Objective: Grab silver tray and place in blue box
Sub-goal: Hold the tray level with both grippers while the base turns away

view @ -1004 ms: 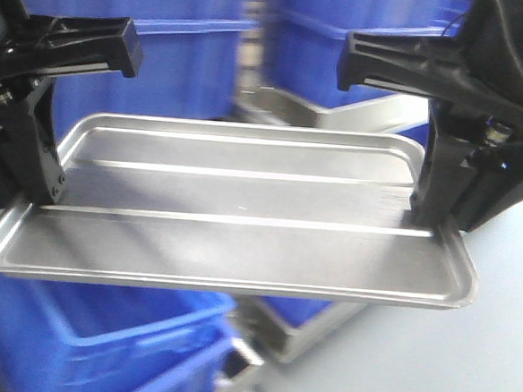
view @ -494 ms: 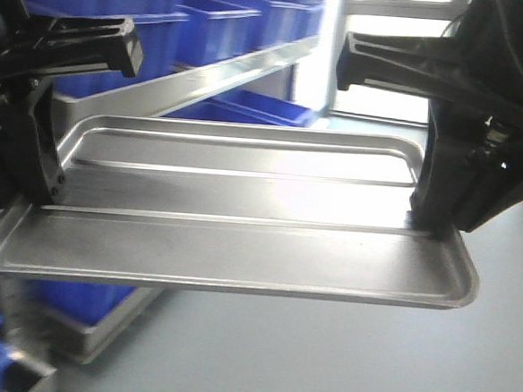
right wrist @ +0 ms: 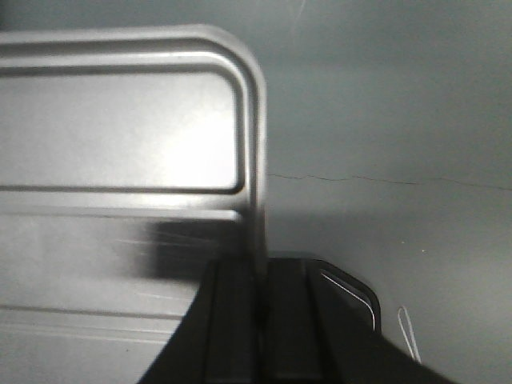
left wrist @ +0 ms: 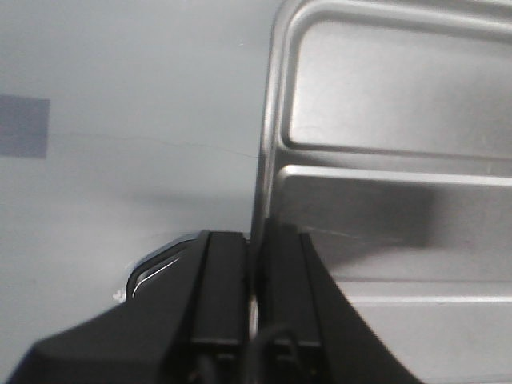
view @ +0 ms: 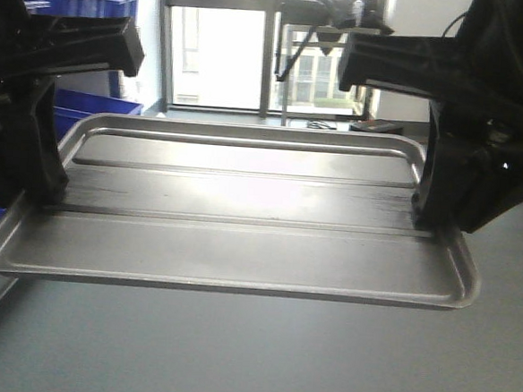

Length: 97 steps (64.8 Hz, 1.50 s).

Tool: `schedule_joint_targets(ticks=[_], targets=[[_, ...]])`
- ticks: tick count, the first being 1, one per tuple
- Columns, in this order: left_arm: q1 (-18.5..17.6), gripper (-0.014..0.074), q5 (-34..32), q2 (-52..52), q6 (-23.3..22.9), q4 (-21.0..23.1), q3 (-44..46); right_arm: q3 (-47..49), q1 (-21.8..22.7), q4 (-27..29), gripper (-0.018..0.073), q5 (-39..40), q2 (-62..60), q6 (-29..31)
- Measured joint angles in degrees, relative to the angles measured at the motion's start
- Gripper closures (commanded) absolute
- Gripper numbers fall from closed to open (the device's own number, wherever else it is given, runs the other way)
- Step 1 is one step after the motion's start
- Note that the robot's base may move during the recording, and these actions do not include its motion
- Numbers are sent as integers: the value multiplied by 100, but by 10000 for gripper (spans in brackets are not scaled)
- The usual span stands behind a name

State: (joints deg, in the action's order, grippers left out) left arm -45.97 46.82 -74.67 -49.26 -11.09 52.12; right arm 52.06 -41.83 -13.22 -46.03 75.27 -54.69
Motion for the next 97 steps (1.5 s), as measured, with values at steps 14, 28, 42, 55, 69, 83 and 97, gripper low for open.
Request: schedule_joint_targets(ticks=[14,28,42,55,69,83,97], targets=[[0,607,0,0,0,0,0,0,0,0,506,-10,0,0],[0,607,0,0,0,0,0,0,0,0,506,-10,0,0],[0,607,0,0,0,10,0,0,0,0,506,-10,0,0],[0,607,0,0,0,10,0,0,0,0,506,-22,-4,0],[0,607,0,0,0,10,0,0,0,0,506,-22,-4,0],[0,607,0,0,0,10,0,0,0,0,506,-22,-4,0],[0,607,0,0,0,10,0,0,0,0,506,-22,-4,0]])
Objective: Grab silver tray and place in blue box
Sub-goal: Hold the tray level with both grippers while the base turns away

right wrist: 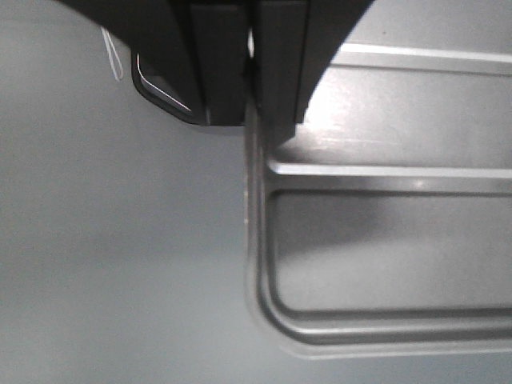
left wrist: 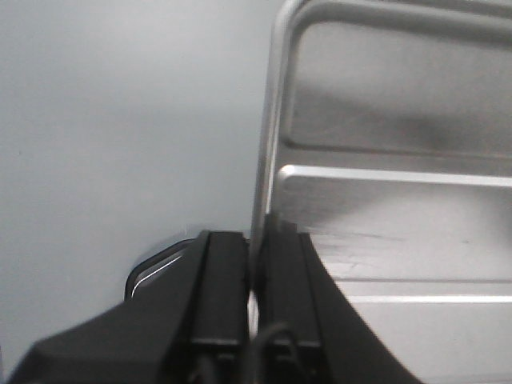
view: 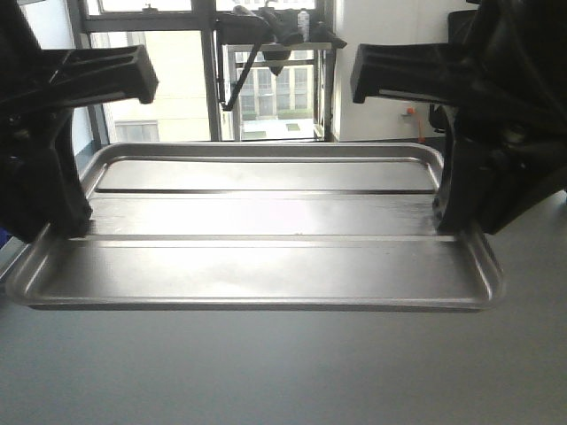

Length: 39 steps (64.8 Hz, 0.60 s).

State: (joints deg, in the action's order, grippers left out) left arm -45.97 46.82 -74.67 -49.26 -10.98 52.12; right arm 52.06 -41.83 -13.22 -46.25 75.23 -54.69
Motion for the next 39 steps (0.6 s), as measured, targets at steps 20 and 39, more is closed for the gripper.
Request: schedule_joint_targets(ticks=[20,39], targets=[[0,607,0,0,0,0,0,0,0,0,506,0,0,0],[0,607,-3,0,-2,0,0,0,0,0,506,10,0,0]])
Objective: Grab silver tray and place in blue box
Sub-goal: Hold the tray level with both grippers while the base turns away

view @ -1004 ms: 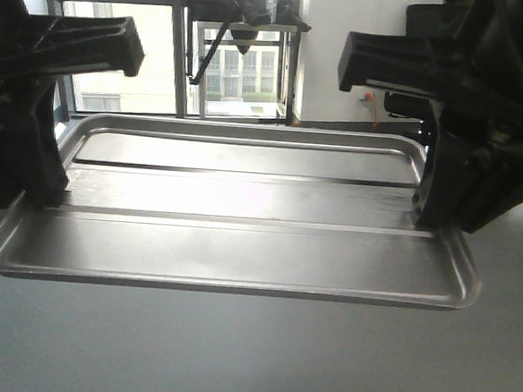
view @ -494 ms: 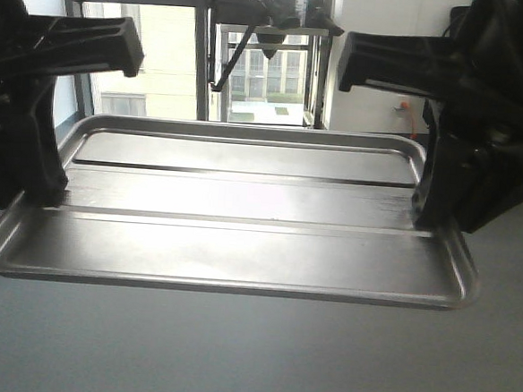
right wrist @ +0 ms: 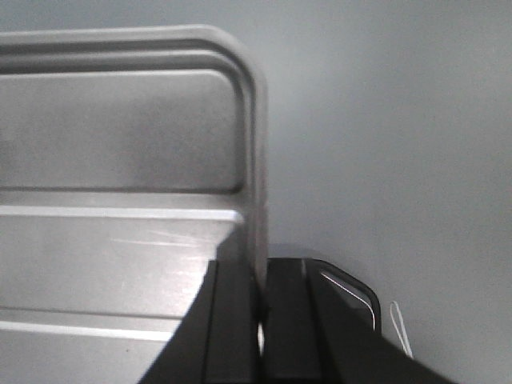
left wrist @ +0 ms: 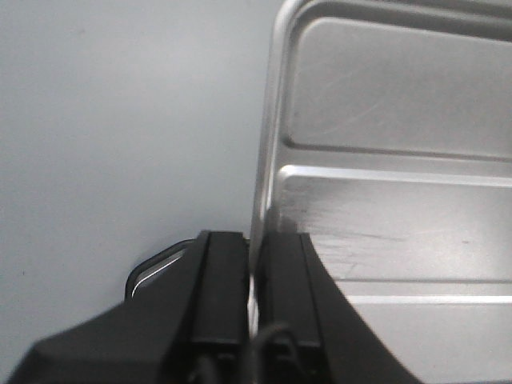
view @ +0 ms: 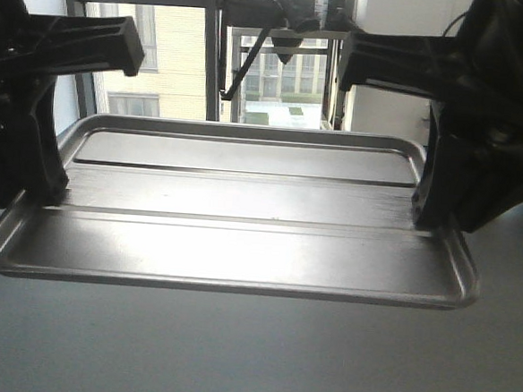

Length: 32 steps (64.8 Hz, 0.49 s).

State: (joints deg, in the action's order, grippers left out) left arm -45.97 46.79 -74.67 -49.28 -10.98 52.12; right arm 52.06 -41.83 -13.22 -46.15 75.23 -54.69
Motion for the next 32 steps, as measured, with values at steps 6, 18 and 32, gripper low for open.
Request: schedule_joint_targets(ticks=[6,18,32], targets=[[0,607,0,0,0,0,0,0,0,0,506,0,0,0],[0,607,0,0,0,0,0,0,0,0,506,0,0,0],[0,607,0,0,0,0,0,0,0,0,506,0,0,-4]])
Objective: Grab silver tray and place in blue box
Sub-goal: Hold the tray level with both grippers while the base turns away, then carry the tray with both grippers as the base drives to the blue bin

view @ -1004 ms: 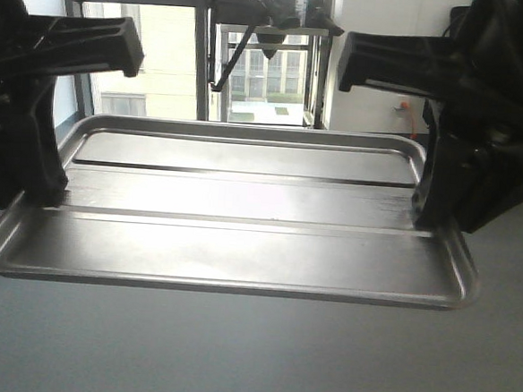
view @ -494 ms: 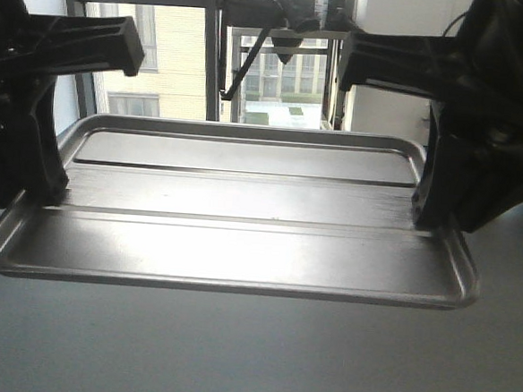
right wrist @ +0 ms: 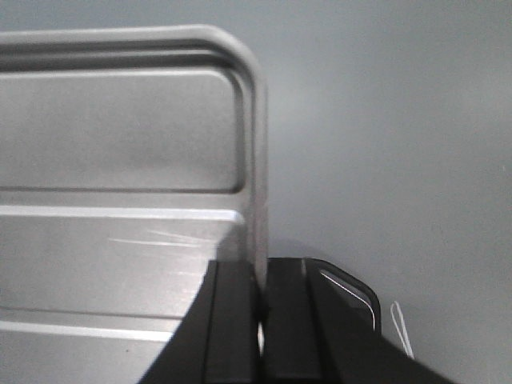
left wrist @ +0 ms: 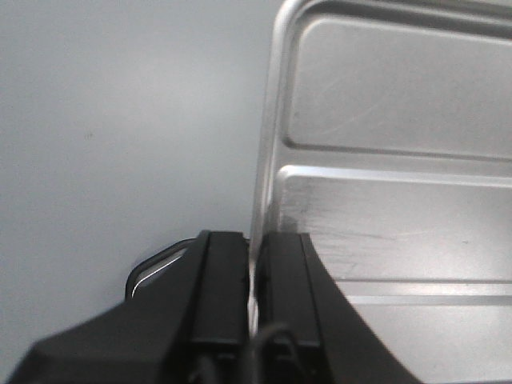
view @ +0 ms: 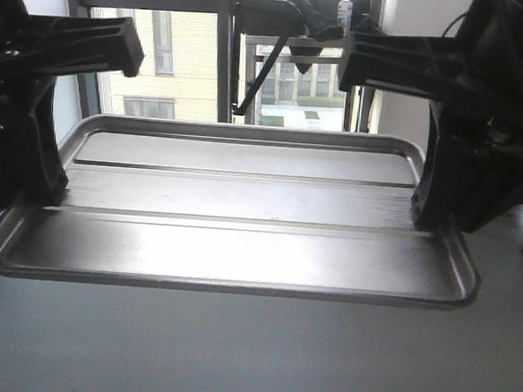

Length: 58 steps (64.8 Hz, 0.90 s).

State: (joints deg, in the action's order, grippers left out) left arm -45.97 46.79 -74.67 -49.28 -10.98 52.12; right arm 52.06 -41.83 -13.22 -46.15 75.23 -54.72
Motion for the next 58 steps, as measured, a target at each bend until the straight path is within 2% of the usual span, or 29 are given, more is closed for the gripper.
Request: schedule_joint_targets(ticks=[58], targets=[[0,607,0,0,0,0,0,0,0,0,506,0,0,0]])
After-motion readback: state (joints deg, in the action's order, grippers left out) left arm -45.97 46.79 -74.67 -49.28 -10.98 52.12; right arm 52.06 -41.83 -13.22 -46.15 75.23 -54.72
